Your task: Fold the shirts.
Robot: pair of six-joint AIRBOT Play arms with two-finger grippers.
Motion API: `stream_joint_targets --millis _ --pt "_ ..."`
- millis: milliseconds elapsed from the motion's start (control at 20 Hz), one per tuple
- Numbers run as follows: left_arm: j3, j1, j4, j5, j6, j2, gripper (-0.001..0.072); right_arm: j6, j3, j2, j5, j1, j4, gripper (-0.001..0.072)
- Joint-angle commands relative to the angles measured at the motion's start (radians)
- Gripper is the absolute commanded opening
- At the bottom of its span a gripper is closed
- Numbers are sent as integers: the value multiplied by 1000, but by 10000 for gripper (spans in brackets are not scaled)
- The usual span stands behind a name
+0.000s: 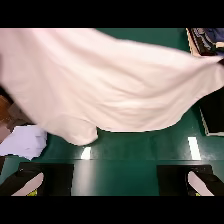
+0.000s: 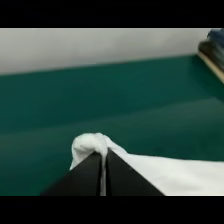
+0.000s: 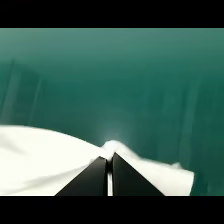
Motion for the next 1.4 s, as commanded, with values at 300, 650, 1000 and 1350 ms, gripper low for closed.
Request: stream_joint_targets --millis 300,650,1000,1350 --pt "-240 0 -3 142 26 -513 24 -35 -171 -499 -313 146 2 14" --pt "-198 40 39 -82 15 -486 602 -68 51 -558 -178 106 6 387" --pt "-564 116 53 -171 27 -257 603 -80 -132 -306 -149 64 1 386" --pt "-909 116 -15 53 27 -245 602 -79 -396 -115 -194 64 3 386"
